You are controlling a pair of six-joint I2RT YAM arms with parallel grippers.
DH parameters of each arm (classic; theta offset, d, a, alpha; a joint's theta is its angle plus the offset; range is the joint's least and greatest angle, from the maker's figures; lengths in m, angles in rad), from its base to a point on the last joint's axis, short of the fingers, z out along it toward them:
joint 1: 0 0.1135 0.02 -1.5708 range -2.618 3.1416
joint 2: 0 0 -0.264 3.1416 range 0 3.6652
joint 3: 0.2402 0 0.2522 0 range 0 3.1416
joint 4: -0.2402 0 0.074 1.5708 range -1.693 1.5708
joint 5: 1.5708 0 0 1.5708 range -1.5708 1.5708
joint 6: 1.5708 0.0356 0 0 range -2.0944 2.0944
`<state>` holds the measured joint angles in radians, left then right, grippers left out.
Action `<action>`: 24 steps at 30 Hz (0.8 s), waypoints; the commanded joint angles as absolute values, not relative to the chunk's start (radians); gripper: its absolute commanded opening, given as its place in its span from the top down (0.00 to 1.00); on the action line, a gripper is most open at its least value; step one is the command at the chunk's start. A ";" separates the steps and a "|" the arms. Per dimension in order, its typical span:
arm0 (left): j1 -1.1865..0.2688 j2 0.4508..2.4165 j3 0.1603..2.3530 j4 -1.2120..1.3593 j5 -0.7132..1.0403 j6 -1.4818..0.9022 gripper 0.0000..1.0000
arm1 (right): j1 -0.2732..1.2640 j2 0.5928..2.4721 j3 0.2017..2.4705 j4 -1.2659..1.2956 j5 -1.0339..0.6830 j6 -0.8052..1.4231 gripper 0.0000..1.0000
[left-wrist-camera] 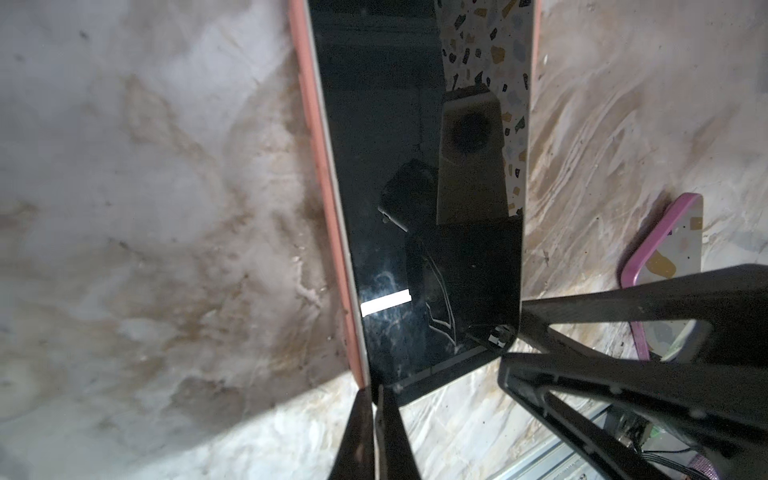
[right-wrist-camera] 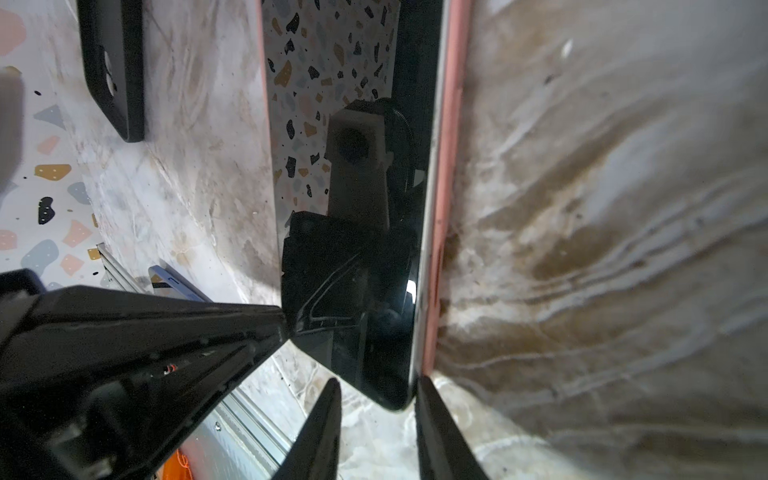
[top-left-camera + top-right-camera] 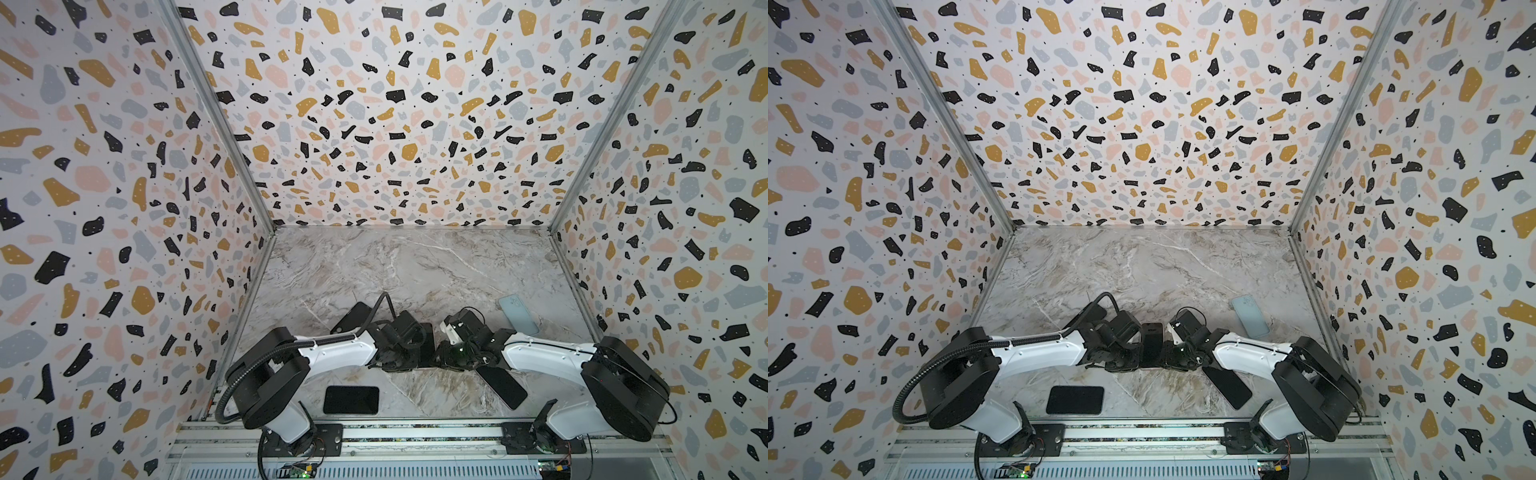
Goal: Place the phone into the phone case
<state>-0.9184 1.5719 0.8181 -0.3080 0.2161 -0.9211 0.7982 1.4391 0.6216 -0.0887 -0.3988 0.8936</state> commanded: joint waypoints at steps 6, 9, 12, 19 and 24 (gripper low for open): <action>-0.931 1.625 0.803 -0.240 0.238 -0.915 1.00 | 0.812 1.452 0.623 -0.043 -0.426 0.899 0.68; -0.931 1.636 0.798 -0.229 0.243 -0.916 1.00 | 0.813 1.455 0.625 -0.041 -0.428 0.898 0.68; -0.934 1.646 0.792 -0.219 0.248 -0.917 1.00 | 0.813 1.456 0.626 -0.039 -0.428 0.897 0.68; -0.935 1.672 0.770 -0.191 0.259 -0.924 1.00 | 0.816 1.464 0.628 -0.028 -0.434 0.900 0.68; -0.934 1.674 0.763 -0.196 0.255 -0.921 1.00 | 0.819 1.471 0.629 -0.023 -0.439 0.897 0.68</action>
